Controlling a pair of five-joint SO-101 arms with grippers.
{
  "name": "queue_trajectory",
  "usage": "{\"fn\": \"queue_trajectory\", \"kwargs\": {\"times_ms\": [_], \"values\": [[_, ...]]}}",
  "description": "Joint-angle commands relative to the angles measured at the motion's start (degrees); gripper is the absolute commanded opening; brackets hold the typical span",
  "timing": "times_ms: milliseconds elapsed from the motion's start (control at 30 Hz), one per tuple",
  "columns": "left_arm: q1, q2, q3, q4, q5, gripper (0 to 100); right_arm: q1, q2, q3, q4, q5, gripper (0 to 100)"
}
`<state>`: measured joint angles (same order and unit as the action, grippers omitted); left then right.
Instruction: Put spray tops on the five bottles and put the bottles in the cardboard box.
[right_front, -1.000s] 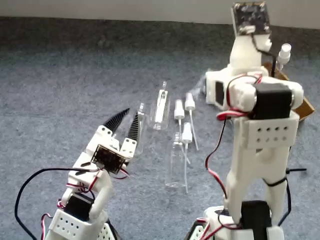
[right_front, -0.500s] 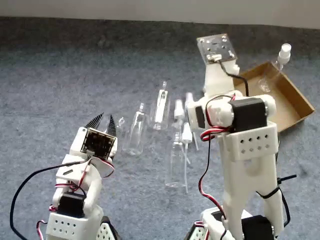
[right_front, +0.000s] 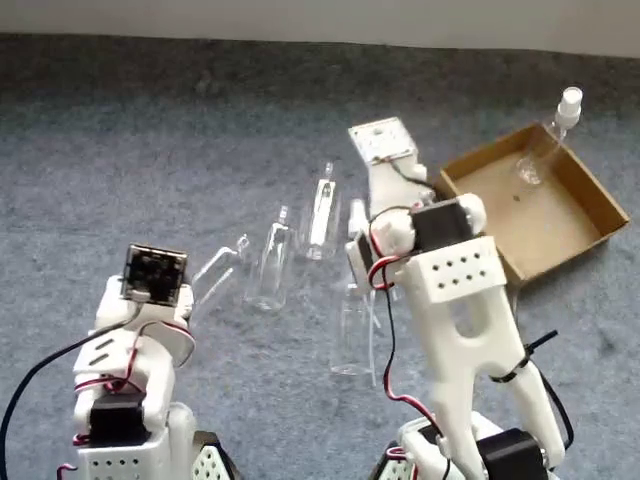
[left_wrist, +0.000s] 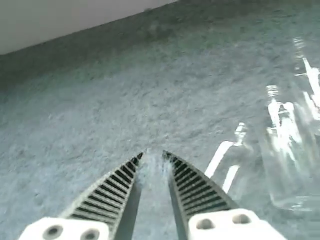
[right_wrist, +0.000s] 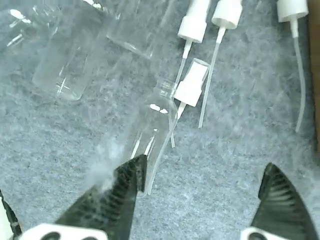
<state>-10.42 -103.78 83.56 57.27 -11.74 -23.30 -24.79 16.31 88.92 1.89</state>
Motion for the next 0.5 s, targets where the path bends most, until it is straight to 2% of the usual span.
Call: {"fn": "queue_trajectory", "kwargs": {"times_ms": [0,267,467], "values": [[-4.8,-0.5,-0.3,0.3,-0.6,1,-1.7,-1.5,3.9,-5.1,-5.4,31.8],[-5.0,-0.5,4.1,0.3,-0.9,1,-4.0,-1.4,10.9,-11.0,-13.2,31.8],[-5.0,-0.5,4.3,0.3,-0.9,1,-5.4,-0.7,13.5,-15.4,-14.3,31.8]]}}
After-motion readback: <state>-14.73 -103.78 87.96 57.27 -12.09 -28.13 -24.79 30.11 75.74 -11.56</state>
